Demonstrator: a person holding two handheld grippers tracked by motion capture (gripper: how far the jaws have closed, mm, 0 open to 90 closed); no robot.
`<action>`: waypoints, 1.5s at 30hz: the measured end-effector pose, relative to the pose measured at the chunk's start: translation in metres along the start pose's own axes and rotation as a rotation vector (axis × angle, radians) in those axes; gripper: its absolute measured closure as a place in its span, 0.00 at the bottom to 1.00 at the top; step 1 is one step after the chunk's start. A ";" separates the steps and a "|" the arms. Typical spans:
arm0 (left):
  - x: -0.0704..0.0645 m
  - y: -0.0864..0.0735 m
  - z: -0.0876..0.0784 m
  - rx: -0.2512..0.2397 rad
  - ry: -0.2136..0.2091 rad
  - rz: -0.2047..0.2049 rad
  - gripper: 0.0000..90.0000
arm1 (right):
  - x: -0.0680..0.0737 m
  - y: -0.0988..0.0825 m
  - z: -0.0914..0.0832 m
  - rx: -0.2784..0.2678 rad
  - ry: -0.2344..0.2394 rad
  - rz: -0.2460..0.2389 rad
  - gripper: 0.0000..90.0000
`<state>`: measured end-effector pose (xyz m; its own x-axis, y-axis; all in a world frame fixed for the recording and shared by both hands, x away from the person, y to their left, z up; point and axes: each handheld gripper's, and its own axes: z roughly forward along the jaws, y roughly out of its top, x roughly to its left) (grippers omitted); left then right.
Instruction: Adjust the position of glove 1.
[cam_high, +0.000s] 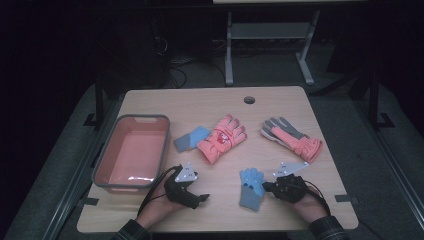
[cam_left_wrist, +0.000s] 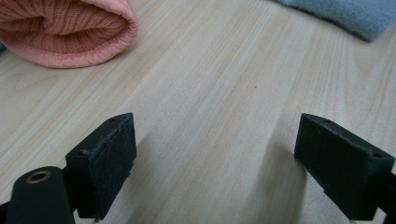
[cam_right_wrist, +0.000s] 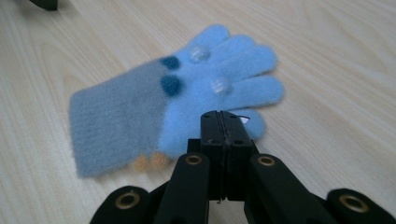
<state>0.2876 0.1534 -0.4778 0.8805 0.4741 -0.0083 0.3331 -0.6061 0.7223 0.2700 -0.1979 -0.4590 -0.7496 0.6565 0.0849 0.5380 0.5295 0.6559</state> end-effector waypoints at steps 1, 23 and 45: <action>0.000 0.000 0.000 0.000 0.000 0.000 0.14 | 0.000 0.000 0.000 0.000 0.000 0.000 0.99; 0.000 0.001 0.000 0.004 -0.001 0.005 0.13 | -0.011 0.015 0.017 -0.010 -0.011 0.005 0.97; 0.005 0.029 -0.012 0.013 0.009 -0.132 0.67 | -0.035 -0.003 0.013 -0.081 -0.073 0.066 0.40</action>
<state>0.2972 0.1459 -0.4489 0.8259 0.5555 -0.0964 0.4499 -0.5464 0.7065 0.2994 -0.2153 -0.4740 -0.6822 0.7272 0.0769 0.5500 0.4410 0.7092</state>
